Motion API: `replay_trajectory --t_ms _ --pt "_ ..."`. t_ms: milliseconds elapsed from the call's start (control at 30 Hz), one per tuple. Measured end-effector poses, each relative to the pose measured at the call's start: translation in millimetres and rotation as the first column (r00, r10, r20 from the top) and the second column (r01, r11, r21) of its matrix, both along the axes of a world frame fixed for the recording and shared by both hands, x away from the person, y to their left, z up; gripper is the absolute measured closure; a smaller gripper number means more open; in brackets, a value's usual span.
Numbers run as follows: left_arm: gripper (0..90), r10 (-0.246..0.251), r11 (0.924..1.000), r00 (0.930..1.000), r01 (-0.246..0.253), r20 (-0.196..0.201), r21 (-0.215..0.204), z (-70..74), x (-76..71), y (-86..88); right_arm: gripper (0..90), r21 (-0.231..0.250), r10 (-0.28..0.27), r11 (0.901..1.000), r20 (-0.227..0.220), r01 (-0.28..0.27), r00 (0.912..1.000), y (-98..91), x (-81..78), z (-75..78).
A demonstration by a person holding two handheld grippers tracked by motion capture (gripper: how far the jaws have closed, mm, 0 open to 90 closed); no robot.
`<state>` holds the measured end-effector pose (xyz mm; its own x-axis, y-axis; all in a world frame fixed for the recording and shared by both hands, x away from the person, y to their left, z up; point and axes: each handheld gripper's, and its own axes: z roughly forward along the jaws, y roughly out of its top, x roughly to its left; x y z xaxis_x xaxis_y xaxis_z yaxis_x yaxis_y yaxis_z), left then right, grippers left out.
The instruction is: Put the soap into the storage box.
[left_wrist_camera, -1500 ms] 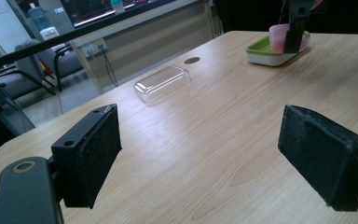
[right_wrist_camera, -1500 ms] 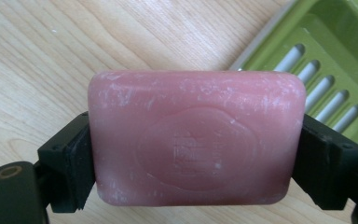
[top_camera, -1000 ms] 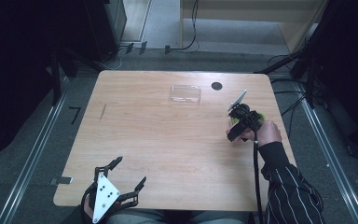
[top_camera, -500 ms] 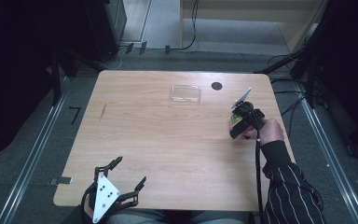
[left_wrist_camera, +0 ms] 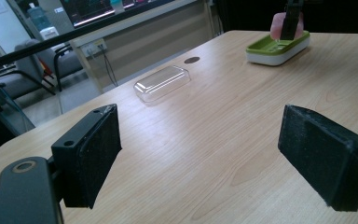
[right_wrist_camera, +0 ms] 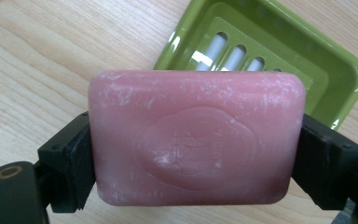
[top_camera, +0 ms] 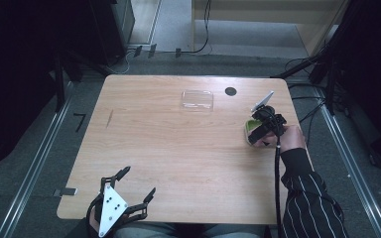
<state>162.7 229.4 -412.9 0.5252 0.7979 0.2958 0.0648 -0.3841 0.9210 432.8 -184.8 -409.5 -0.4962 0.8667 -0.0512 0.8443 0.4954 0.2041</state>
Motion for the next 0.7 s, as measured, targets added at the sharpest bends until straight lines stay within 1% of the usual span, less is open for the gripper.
replay_trajectory --t_ms 33,67,133,433,700 --pt "13.6 0.0 1.0 1.0 0.0 0.0 0.0 0.0 0.0 0.0 13.6 0.0 0.0 1.0 0.0 0.0 1.0 0.0 0.0 0.0" --pt "13.6 -0.001 1.0 1.0 0.001 0.0 0.0 0.0 0.0 0.0 13.6 0.005 -0.011 0.9999 0.001 0.011 0.9999 -2.1 1.0 0.1" --pt "13.6 -0.001 1.0 1.0 0.001 0.0 0.002 0.0 0.0 0.0 13.6 0.003 -0.01 0.9999 0.001 0.01 0.9999 -3.3 1.5 0.1" --pt "13.6 -0.002 1.0 1.0 0.002 -0.001 0.003 0.1 0.1 0.0 13.6 0.022 -0.055 0.9982 0.01 0.055 0.9984 -11.5 6.5 -2.1" --pt "13.6 -0.004 1.0 1.0 0.004 -0.002 0.003 0.0 0.1 -0.1 13.6 0.018 -0.078 0.9968 0.01 0.078 0.9969 -14.7 9.5 -3.3"
